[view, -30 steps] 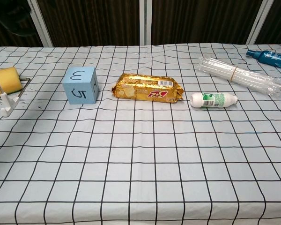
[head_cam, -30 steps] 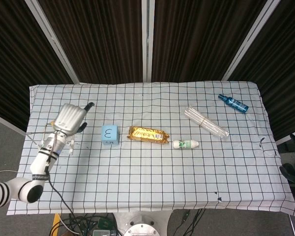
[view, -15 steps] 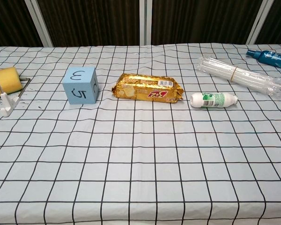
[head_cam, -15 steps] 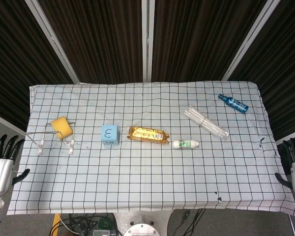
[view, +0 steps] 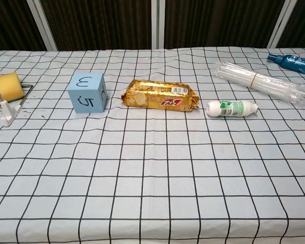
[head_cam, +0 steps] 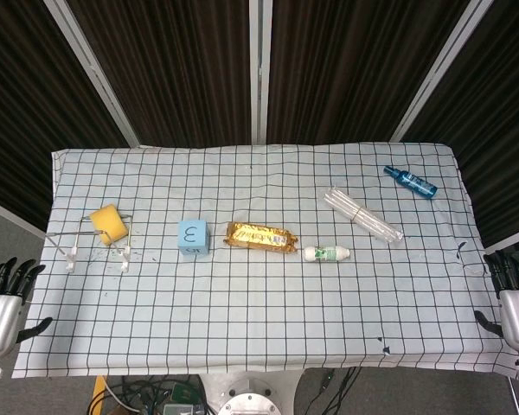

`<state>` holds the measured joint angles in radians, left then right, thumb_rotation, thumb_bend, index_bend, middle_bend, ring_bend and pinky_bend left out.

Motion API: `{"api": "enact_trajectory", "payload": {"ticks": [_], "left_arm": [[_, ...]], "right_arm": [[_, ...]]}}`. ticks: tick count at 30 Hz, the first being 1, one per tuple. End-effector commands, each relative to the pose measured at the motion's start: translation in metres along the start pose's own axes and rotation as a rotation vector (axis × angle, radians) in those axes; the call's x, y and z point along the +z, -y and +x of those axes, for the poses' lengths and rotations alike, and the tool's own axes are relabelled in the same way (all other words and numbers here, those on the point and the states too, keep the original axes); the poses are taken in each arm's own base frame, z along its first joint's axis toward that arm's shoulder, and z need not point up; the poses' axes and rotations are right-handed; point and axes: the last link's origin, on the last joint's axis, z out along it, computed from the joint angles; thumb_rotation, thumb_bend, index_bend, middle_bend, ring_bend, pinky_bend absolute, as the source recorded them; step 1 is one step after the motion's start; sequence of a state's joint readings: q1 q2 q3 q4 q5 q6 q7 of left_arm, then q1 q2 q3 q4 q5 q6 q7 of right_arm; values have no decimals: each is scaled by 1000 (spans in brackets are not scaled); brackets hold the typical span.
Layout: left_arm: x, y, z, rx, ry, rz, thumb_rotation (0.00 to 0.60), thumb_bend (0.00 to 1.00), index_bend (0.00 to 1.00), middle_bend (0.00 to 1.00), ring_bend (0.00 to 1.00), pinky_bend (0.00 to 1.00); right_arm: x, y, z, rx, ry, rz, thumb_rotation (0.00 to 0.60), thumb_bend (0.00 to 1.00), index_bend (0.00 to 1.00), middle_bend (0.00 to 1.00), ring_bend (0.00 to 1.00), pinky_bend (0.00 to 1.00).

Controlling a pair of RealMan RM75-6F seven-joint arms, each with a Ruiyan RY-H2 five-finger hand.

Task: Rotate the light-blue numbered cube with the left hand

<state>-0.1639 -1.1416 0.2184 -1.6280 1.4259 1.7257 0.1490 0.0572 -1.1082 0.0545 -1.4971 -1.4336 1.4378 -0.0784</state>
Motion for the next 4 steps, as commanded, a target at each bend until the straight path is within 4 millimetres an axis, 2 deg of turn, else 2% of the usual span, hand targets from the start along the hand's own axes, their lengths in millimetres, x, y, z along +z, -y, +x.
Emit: {"api": "enact_trajectory", "payload": {"ticks": [1,4], "left_arm": [[2,3,-4,-18,13,-3,600,17,154,121,41,104],[4,4,-5,-22,-3,-7,600,17,145,121,41,104]], "right_arm": [[0,1,-3,-2,11,4,600,94,0,0,0,0],[1,3,-4,-1,13,9,600,94,0,0,0,0]]}}
